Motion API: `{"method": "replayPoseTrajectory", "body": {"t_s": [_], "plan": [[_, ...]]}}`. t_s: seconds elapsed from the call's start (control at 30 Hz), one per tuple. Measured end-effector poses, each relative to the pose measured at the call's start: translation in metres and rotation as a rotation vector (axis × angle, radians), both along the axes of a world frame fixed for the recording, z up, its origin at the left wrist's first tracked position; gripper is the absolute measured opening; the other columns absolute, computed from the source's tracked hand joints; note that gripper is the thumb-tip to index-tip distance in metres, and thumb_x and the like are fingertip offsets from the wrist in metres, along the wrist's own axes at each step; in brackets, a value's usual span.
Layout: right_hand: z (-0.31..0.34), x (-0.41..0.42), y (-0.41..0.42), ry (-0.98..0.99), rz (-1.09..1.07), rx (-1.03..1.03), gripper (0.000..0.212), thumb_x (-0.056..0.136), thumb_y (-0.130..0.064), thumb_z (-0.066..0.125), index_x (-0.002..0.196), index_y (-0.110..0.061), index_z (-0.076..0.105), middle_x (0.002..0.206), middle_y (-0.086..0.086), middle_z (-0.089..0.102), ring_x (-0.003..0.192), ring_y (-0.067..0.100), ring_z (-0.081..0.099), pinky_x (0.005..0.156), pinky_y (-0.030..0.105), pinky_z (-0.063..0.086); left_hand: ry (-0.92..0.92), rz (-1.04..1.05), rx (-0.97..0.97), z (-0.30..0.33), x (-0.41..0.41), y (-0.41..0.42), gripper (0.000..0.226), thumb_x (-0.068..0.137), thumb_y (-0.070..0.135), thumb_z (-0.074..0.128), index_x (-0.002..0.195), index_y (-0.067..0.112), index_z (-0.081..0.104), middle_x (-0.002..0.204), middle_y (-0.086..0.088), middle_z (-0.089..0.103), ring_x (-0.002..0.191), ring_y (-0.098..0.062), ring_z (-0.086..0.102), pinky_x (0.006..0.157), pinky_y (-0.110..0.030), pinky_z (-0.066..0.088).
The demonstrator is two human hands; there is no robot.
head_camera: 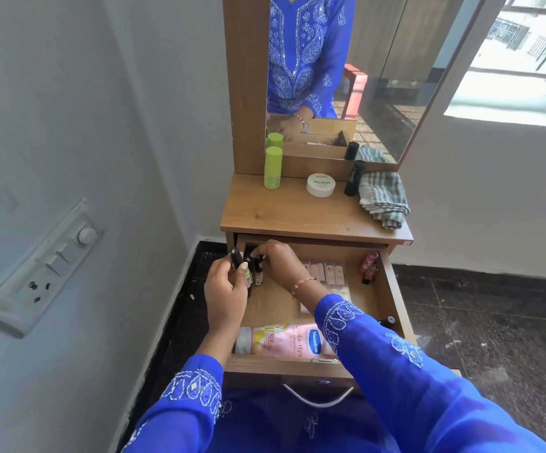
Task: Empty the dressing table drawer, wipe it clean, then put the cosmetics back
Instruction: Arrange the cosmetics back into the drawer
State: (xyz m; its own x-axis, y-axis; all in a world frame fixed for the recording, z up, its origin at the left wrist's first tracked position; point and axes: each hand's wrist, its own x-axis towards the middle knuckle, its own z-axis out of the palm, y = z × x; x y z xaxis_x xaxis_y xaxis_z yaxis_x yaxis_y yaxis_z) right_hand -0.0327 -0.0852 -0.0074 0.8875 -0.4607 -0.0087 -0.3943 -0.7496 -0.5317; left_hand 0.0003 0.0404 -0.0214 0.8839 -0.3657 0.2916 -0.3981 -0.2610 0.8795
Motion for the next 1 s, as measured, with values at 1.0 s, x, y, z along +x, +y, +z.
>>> {"method": "replayPoseTrajectory", "body": {"t_s": [1.0], "plan": [[0.001,-0.031,-0.015,-0.117,-0.390,0.233,0.015,0.079,-0.014,0.070,0.090,-0.006,0.065,0.080,0.003,0.060,0.075,0.016,0.054,0.071,0.030,0.049,0.144,-0.047,-0.009,-0.004,-0.004,-0.002,0.027,0.092,0.005,0.046,0.111,0.009,0.064,0.107,0.001,0.063,0.099,-0.011,0.059,0.078,-0.006,0.043]]}}
